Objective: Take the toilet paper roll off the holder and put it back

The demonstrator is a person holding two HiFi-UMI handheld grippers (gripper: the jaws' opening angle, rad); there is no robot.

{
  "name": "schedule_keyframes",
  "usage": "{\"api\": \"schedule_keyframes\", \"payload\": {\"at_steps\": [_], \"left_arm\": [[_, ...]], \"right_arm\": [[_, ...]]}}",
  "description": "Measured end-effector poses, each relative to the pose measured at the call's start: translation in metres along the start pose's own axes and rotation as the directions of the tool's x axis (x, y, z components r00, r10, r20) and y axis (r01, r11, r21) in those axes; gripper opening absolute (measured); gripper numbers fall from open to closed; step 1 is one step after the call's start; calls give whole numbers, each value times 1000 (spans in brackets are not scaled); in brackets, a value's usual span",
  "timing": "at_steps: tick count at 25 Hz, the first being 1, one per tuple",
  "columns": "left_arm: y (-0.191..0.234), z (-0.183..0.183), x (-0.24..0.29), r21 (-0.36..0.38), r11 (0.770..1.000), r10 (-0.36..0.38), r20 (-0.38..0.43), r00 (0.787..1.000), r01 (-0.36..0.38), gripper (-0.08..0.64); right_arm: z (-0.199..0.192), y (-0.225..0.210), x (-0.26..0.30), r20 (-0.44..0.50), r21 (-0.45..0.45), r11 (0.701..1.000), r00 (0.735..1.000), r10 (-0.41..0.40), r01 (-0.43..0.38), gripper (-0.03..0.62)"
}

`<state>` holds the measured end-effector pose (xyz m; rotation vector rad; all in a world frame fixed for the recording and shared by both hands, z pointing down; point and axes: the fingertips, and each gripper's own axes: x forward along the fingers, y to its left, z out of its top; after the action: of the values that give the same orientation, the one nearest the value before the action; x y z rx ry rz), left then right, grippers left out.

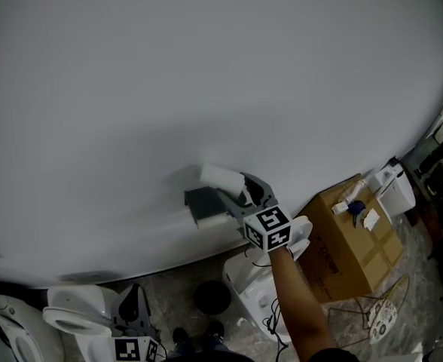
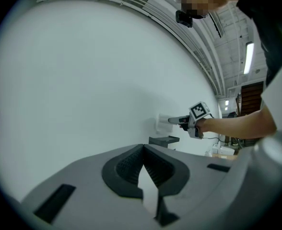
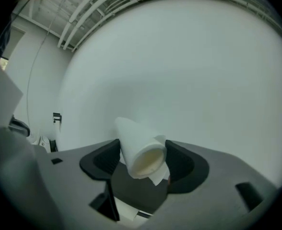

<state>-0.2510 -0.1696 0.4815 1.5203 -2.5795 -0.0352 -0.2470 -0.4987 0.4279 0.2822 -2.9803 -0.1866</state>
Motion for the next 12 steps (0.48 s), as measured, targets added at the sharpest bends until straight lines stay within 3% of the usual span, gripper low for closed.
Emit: {"api": "schedule_keyframes", "payload": {"at_steps": [5,12], "left_arm": [[1,0,1,-2,1000,9,3,1000,-9,3],[4,-2,3,-6,1000,15,0,1000,-15,3]], "right_arm": [[-48,4,17,-102,13,1000,995,4,-3,296],[-80,10,29,-186,-66,998,983,-3,-10,296]]}}
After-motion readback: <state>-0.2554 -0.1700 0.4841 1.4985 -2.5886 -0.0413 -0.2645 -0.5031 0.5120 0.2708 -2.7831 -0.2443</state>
